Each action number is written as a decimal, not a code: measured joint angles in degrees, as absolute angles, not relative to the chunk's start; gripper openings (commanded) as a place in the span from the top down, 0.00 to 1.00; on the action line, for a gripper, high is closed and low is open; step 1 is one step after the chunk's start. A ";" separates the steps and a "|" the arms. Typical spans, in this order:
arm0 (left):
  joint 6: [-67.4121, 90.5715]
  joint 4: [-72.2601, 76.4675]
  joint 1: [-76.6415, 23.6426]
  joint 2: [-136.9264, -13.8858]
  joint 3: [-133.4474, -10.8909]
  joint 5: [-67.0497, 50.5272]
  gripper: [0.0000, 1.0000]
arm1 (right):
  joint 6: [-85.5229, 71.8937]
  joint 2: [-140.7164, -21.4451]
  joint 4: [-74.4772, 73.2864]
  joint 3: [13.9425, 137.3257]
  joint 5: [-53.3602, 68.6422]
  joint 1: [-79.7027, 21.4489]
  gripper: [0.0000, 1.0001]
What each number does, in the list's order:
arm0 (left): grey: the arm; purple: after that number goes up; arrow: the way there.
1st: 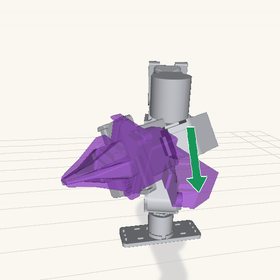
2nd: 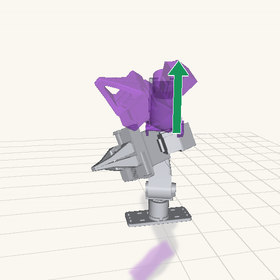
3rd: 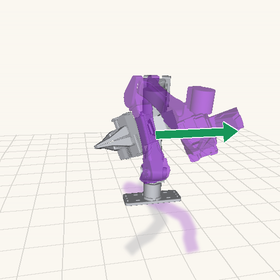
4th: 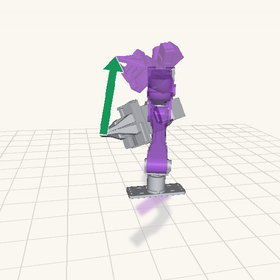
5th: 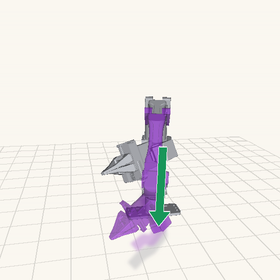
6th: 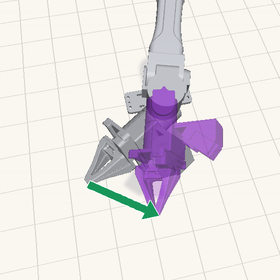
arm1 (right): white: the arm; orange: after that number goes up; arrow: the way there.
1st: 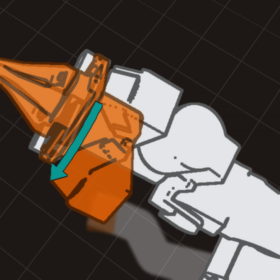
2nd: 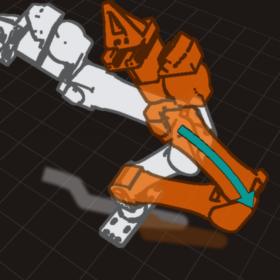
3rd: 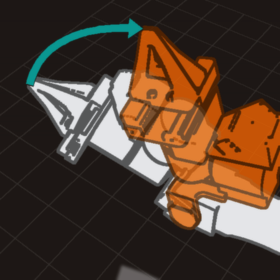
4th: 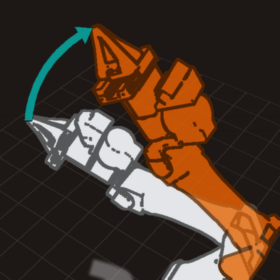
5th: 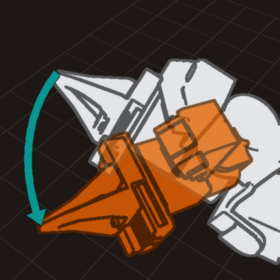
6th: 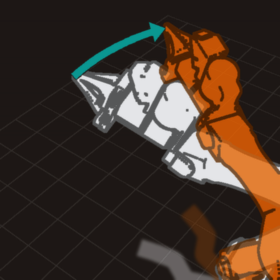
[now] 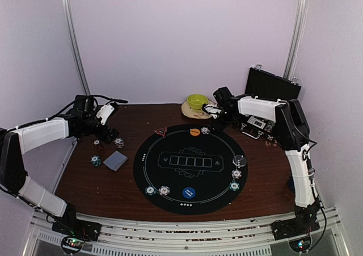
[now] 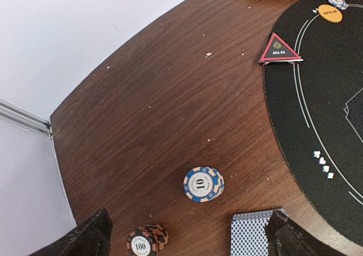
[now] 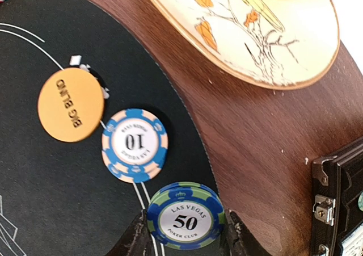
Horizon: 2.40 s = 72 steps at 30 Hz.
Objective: Distribute texas hold em gaming equipment
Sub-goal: Place the poker chips pile in the big blind area, then pick up the pile of poker chips from the pile of poker chips.
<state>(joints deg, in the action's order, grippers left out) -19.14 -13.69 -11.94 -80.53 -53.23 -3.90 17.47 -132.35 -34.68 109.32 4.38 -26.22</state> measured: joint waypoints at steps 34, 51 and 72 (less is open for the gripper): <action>-19.14 -13.74 -11.94 -81.06 -53.23 -3.99 0.02 | 16.91 -136.22 -35.11 111.44 7.01 -25.23 0.11; -23.62 -16.84 -11.94 -80.51 -53.23 -9.56 0.02 | 5.82 -110.32 -35.16 104.27 9.65 -28.36 0.00; -31.03 -27.18 -10.52 -95.00 -59.07 -10.70 0.02 | -8.10 -102.54 -32.73 93.91 14.94 -44.38 0.00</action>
<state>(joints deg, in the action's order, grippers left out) -31.03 -27.18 -10.52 -95.00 -59.07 -10.70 -8.10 -102.54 -32.73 93.91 14.94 -44.38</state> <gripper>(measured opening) 0.978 0.999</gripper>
